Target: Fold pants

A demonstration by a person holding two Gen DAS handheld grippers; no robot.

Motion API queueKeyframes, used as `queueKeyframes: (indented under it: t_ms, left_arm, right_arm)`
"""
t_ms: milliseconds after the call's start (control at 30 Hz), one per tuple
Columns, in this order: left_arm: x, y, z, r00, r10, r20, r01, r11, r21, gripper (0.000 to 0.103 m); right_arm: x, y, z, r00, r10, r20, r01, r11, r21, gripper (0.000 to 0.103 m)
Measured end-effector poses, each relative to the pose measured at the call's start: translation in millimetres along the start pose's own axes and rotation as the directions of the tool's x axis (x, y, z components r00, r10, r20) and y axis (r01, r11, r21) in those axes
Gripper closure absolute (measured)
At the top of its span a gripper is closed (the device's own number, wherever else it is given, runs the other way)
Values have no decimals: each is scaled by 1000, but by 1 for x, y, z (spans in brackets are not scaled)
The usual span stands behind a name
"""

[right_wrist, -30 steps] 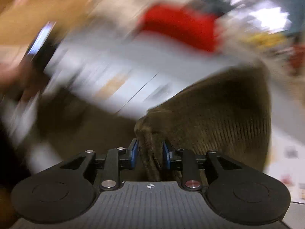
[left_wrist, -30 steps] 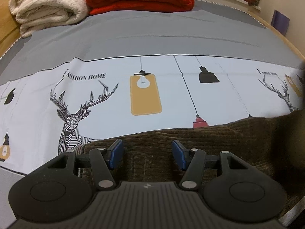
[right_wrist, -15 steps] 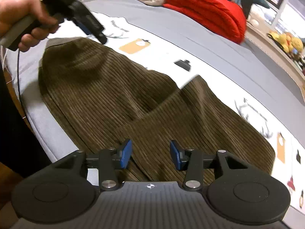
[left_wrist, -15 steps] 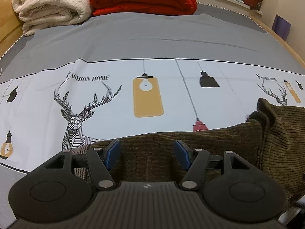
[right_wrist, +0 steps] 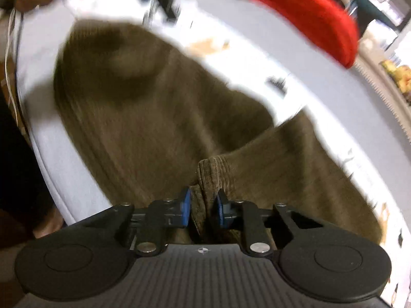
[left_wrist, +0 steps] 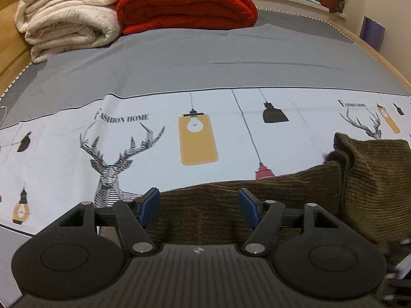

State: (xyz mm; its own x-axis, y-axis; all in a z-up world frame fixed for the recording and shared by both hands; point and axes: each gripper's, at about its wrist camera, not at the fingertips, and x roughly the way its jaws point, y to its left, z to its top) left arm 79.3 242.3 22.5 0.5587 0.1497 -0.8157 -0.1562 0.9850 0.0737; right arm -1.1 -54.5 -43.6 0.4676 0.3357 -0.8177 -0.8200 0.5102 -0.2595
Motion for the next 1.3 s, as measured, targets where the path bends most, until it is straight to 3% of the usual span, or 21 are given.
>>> queueKeyframes:
  t_ms: [100, 167, 267, 333, 367, 433, 500, 567, 600, 633, 733, 767, 867, 967, 1033, 1100, 1167, 1300]
  left_arm:
    - [0, 8, -1, 1000, -4, -4, 4, 1000, -17, 31]
    - [1, 10, -1, 1000, -2, -12, 2, 1000, -16, 31]
    - [3, 7, 1, 1000, -1, -13, 1, 1000, -8, 30]
    - [5, 2, 1, 1000, -6, -22, 6, 1000, -6, 30]
    - [5, -2, 2, 1000, -13, -22, 13, 1000, -1, 30]
    - [5, -13, 3, 999, -33, -14, 33, 999, 16, 30]
    - [5, -25, 4, 998, -62, -5, 62, 997, 36, 30]
    - [6, -36, 5, 993, -120, -2, 120, 992, 38, 31]
    - [7, -41, 6, 987, -158, -5, 158, 987, 31, 32]
    - [9, -45, 6, 980, -199, -13, 200, 980, 19, 41]
    - [23, -58, 6, 939, -339, -60, 336, 940, -51, 84]
    - [30, -64, 5, 924, -374, -81, 369, 927, -68, 94]
    - [50, -89, 3, 901, -407, -152, 401, 913, -74, 98]
    - [70, -113, 5, 881, -427, -202, 421, 904, -72, 98]
    - [81, -121, 9, 879, -429, -206, 425, 903, -64, 98]
    - [95, -124, 13, 881, -419, -221, 411, 908, -82, 100]
    - [109, -125, 16, 890, -394, -229, 381, 919, -99, 101]
    - [122, -121, 22, 919, -356, -171, 334, 931, -144, 100]
  right_arm:
    - [-40, 2, 1, 993, 9, 118, -8, 1000, -13, 83]
    - [-50, 6, -9, 990, 39, 137, -35, 999, -33, 83]
    - [-29, 16, -38, 995, 92, 40, -90, 995, -36, 82]
    - [-13, 26, -51, 996, 80, -49, -85, 991, -103, 81]
    - [-15, 30, -52, 998, 55, -34, -60, 989, -136, 82]
    - [-29, 16, -48, 996, 83, 30, -81, 995, -60, 82]
    - [-45, -14, -46, 989, 118, 93, -128, 986, 111, 80]
    - [-59, -46, -49, 987, 73, 146, -110, 959, 260, 74]
    - [-62, -61, -52, 987, 41, 156, -90, 943, 319, 70]
    - [-64, -78, -59, 988, 0, 153, -62, 915, 399, 69]
    - [-61, -126, -89, 995, -71, 75, 8, 775, 632, 69]
    - [-58, -136, -99, 996, -78, 34, 34, 730, 683, 69]
    - [-46, -152, -133, 995, -50, -87, 99, 638, 763, 69]
    - [-31, -150, -153, 983, -27, -181, 154, 655, 740, 71]
    - [-28, -143, -153, 982, -37, -184, 156, 707, 690, 72]
    - [-30, -137, -153, 982, -47, -182, 158, 730, 665, 73]
    - [-37, -143, -161, 983, -43, -179, 154, 727, 669, 73]
    - [-32, -153, -161, 985, -23, -173, 139, 705, 695, 73]
